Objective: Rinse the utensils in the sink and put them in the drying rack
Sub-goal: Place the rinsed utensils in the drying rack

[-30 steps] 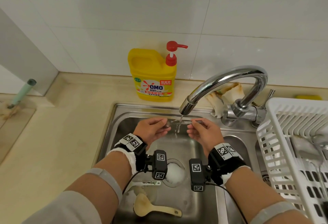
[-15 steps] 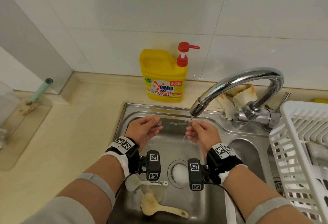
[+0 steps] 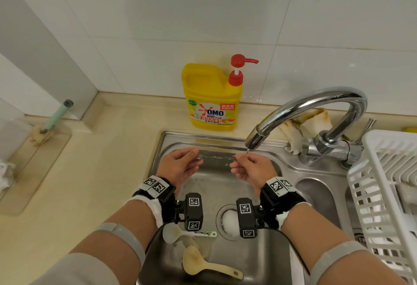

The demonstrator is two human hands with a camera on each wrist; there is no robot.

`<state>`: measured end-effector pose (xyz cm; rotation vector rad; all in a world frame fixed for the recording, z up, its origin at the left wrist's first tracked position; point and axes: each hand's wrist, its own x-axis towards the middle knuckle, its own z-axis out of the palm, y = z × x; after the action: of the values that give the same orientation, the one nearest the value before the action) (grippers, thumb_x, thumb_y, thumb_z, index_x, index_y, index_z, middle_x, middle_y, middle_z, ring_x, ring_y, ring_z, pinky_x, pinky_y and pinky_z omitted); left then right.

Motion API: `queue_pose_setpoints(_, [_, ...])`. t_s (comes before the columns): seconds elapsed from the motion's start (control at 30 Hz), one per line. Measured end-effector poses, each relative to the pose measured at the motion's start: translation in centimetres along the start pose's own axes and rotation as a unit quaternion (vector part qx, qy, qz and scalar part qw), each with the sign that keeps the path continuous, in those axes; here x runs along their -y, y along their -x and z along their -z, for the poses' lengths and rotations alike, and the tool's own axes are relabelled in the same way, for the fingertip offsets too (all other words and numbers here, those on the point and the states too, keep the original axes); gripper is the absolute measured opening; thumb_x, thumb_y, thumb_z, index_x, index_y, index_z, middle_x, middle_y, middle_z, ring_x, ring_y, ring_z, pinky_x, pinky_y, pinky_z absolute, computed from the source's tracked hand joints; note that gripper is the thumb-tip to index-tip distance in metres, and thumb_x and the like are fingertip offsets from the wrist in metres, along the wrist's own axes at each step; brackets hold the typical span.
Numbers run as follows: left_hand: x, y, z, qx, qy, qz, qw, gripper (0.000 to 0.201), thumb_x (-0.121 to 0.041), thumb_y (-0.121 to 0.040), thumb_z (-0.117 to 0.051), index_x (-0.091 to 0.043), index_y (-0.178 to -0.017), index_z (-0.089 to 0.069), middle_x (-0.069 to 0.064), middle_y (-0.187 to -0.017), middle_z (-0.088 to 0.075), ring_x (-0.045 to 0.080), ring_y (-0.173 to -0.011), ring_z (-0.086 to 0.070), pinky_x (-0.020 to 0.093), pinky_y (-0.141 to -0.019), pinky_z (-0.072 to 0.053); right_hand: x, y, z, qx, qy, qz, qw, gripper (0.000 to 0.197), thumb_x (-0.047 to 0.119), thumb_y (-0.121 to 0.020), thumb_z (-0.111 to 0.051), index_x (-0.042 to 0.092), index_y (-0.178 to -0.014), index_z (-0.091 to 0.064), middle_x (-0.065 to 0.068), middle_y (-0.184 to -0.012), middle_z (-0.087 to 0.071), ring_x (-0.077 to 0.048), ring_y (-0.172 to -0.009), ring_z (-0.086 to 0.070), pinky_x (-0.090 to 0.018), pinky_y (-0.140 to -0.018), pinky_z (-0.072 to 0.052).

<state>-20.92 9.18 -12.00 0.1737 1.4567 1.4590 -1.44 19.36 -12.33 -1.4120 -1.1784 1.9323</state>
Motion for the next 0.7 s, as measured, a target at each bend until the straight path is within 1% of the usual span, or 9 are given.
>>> queue_pose_setpoints(0.07, [0.2,0.0,-0.2,0.001,-0.009,0.001,1.0,0.023,-0.019,-0.089,-0.072,-0.008,-0.11,-0.073,0.012,-0.095,-0.076,0.018,-0.08,-0.072,0.025,-0.07,-0.059,0.1,0.1,0.2,0.006,-0.031,-0.004,1.0,0.02,0.014,-0.101,-0.055,0.001,-0.098,-0.07,-0.014,-0.081,-0.075,-0.015,-0.061,-0.069,-0.024,-0.059,-0.056])
queue_pose_setpoints(0.13, [0.4,-0.1,-0.6,0.001,-0.022,0.003,1.0,0.023,-0.021,-0.09,-0.072,-0.01,-0.111,-0.073,0.011,-0.097,-0.076,0.016,-0.081,-0.072,0.027,-0.072,-0.057,0.3,0.4,0.5,0.001,-0.048,-0.011,0.999,0.025,0.016,-0.104,-0.05,0.002,-0.099,-0.07,-0.014,-0.082,-0.076,-0.016,-0.06,-0.07,-0.023,-0.057,-0.056])
queue_pose_setpoints(0.2, [0.6,-0.1,-1.1,-0.003,-0.035,0.008,0.999,0.021,-0.023,-0.091,-0.072,-0.013,-0.11,-0.073,0.008,-0.097,-0.077,0.014,-0.078,-0.071,0.027,-0.071,-0.056,0.4,0.7,0.9,-0.007,-0.067,-0.02,0.998,0.027,0.02,-0.104,-0.051,0.001,-0.1,-0.071,-0.014,-0.082,-0.076,-0.016,-0.06,-0.069,-0.024,-0.056,-0.056])
queue_pose_setpoints(0.27, [0.8,0.0,-1.6,-0.001,-0.049,0.015,0.999,0.021,-0.024,-0.091,-0.071,-0.015,-0.11,-0.073,0.006,-0.096,-0.077,0.011,-0.072,-0.069,0.026,-0.068,-0.055,0.4,1.0,1.3,-0.01,-0.092,-0.025,0.995,0.025,0.02,-0.101,-0.057,-0.001,-0.103,-0.071,-0.016,-0.084,-0.076,-0.017,-0.062,-0.07,-0.023,-0.056,-0.056])
queue_pose_setpoints(0.33, [1.0,0.0,-2.0,0.008,-0.043,0.021,0.999,0.023,-0.023,-0.091,-0.071,-0.013,-0.112,-0.072,0.005,-0.093,-0.077,0.011,-0.069,-0.069,0.025,-0.066,-0.056,0.4,1.2,1.7,-0.013,-0.113,-0.029,0.993,0.022,0.018,-0.098,-0.062,-0.002,-0.105,-0.07,-0.017,-0.085,-0.075,-0.017,-0.062,-0.07,-0.023,-0.056,-0.056])
queue_pose_setpoints(0.4, [1.2,0.1,-2.5,0.015,-0.019,0.029,0.999,0.024,-0.018,-0.091,-0.071,-0.009,-0.113,-0.072,0.006,-0.088,-0.075,0.013,-0.07,-0.07,0.025,-0.065,-0.058,0.6,1.3,2.1,-0.019,-0.125,-0.033,0.991,0.021,0.015,-0.096,-0.064,-0.003,-0.107,-0.07,-0.016,-0.084,-0.075,-0.016,-0.062,-0.07,-0.022,-0.054,-0.055])
queue_pose_setpoints(0.5, [1.5,0.2,-3.3,0.036,0.0,0.033,0.999,0.023,-0.015,-0.091,-0.069,-0.006,-0.113,-0.071,0.011,-0.09,-0.075,0.015,-0.072,-0.071,0.025,-0.069,-0.061,0.9,1.5,2.6,-0.028,-0.132,-0.033,0.99,0.02,0.015,-0.096,-0.064,0.0,-0.107,-0.071,-0.014,-0.085,-0.076,-0.015,-0.063,-0.071,-0.021,-0.052,-0.054])
queue_pose_setpoints(0.57, [1.9,0.1,-4.0,0.052,0.004,0.039,0.998,0.023,-0.014,-0.094,-0.066,-0.005,-0.114,-0.07,0.013,-0.092,-0.076,0.016,-0.074,-0.073,0.026,-0.072,-0.062,1.0,1.8,3.1,-0.041,-0.133,-0.021,0.99,0.019,0.018,-0.096,-0.064,0.003,-0.105,-0.072,-0.012,-0.085,-0.076,-0.015,-0.064,-0.071,-0.021,-0.053,-0.054])
queue_pose_setpoints(0.7, [2.8,-0.1,-5.3,0.086,0.014,0.064,0.994,0.026,-0.014,-0.1,-0.056,0.001,-0.12,-0.067,0.016,-0.097,-0.075,0.019,-0.081,-0.075,0.028,-0.077,-0.062,1.1,2.5,4.3,-0.072,-0.144,0.013,0.987,0.021,0.024,-0.097,-0.062,0.007,-0.101,-0.074,-0.011,-0.085,-0.075,-0.014,-0.065,-0.07,-0.023,-0.06,-0.056])
